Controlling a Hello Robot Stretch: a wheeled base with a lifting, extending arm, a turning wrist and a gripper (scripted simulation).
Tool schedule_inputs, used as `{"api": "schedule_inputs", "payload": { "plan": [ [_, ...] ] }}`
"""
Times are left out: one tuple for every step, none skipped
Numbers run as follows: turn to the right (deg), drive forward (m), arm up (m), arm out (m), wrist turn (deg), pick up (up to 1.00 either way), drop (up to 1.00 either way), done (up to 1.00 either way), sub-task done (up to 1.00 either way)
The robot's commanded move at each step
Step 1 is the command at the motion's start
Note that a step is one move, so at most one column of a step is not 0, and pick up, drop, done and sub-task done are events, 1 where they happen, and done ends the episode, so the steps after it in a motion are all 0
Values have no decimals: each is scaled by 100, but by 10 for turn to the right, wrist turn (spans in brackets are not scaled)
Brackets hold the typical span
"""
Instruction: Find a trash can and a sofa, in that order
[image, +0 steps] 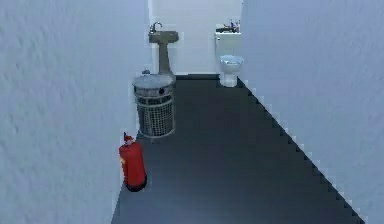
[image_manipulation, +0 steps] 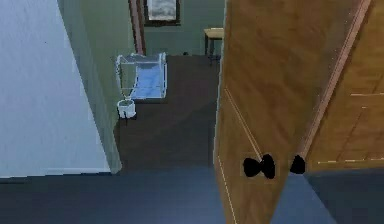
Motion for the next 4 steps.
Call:
{"api": "schedule_inputs", "payload": {
  "plan": [
    [0, 100, 0, 0, 0, 0, 0, 0, 0],
    [60, 0, 0, 0, 0, 0, 0, 0, 0],
    [30, 0, 0, 0, 0, 0, 0, 0, 0],
    [0, 25, 0, 0, 0, 0, 0, 0, 0]
  ]
}}
